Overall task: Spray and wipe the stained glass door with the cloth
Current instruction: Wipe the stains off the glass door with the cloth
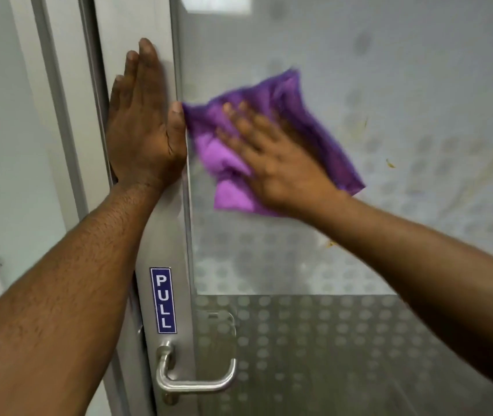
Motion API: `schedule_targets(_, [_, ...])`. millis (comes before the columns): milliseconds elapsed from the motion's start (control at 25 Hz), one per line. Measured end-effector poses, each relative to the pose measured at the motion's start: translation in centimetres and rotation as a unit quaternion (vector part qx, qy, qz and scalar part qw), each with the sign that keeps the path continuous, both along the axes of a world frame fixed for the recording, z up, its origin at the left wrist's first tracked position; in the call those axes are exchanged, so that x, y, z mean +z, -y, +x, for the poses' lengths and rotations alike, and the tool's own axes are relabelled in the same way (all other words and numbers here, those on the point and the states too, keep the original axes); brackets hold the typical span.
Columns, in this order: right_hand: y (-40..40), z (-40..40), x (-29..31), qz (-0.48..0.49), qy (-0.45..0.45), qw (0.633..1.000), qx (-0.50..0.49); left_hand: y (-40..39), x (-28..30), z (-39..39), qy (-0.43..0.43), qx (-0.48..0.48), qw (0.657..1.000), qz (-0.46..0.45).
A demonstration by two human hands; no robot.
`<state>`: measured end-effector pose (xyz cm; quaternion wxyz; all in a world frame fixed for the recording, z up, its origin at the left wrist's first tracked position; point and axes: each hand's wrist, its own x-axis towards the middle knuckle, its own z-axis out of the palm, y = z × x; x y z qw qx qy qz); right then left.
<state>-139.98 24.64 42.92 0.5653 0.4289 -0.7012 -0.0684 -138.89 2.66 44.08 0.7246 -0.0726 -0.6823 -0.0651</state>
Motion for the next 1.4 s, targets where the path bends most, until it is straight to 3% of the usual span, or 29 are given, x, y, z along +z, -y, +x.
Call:
schedule_targets(200, [0.7, 1.6, -9.0, 0.136, 0.119, 0.983, -0.021, 0.0, -0.1, 0.1, 0.035, 0.044, 0.998, -0.008])
schedule_targets(320, [-2.5, 2.0, -12.5, 0.266, 0.107, 0.956, -0.053, -0.6, -0.6, 0.5, 0.059, 0.059, 0.996, 0.014])
schedule_targets(400, [-5.6, 1.3, -11.3, 0.287, 0.065, 0.955, -0.048, -1.6, -1.6, 0.8, 0.074, 0.057, 0.994, 0.048])
schedule_targets(440, [-7.1, 0.7, -9.7, 0.252, 0.039, 0.966, -0.049, -2.1, -2.1, 0.8, 0.08, 0.055, 0.993, 0.062])
schedule_targets(520, [-9.4, -0.6, -4.7, 0.095, 0.012, 0.994, -0.047, -2.5, -3.0, 0.6, 0.083, 0.05, 0.993, 0.072])
schedule_targets(600, [-10.1, -1.1, 0.7, -0.019, -0.027, 0.998, -0.057, -2.0, -3.5, -0.1, 0.061, 0.051, 0.994, 0.073])
schedule_targets(840, [-10.1, -1.3, 7.4, -0.105, -0.027, 0.991, -0.077, -0.6, -3.5, -2.3, 0.043, 0.049, 0.995, 0.073])
schedule_targets(1120, [-22.7, -2.8, 10.1, -0.313, 0.074, 0.936, -0.143, -5.2, -0.7, 0.0, 0.092, 0.061, 0.993, 0.046])
schedule_targets(1400, [-37.4, -2.6, 5.7, -0.493, 0.14, 0.851, -0.114, -11.6, 5.8, -1.6, 0.064, 0.006, 0.997, 0.041])
